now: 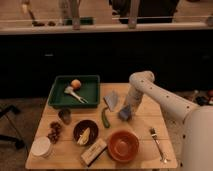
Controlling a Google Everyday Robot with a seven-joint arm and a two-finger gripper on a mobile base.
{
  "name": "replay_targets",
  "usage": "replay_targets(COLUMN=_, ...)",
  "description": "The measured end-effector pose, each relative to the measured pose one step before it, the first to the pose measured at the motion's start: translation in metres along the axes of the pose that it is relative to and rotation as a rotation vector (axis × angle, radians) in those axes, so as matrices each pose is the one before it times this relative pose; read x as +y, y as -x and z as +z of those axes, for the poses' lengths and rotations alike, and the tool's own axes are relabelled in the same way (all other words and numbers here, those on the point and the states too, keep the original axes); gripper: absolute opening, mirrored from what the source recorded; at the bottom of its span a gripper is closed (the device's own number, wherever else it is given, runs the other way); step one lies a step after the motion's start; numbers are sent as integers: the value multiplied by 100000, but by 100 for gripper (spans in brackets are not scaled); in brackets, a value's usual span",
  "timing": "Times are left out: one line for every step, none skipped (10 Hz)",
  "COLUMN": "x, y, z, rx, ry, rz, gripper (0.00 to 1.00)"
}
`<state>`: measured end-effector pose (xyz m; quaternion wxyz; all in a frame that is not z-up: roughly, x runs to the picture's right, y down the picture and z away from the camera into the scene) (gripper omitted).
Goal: Wipe table surface with sponge
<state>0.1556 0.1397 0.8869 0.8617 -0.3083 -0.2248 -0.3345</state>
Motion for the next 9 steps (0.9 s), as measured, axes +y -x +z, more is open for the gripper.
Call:
replay_targets(x=1031, y=476, z=-280, rx=300, ry=306, rz=-548, gripper=0)
replay_targets(x=600, y=-149, z=-257, rx=872, ry=273, rz=598, gripper=0)
replay_targets(x=723, y=-611, z=-336, rx=1903, ry=493, rz=1298, gripper=0)
replay_targets(x=406, y=-495, z=-139, rx=1463, ry=446, rz=1223, gripper=0)
replay_targets(x=368, y=-579, z=-68, rx=1471, ry=399, rz=1535, gripper=0)
replay_targets(x=320, y=-940, z=140, rx=1741, ry=612, rz=2334, gripper=0)
replay_targets(x=-113, y=-415, z=266, rx=695, ry=281, rz=1049, gripper=0)
replay_targets(x=-660, y=-493, z=442, rx=921, ry=-147, rz=1305, gripper=0)
replay_targets(x=-490, y=-383, z=258, rx=503, ry=-609, rz=989, gripper=0)
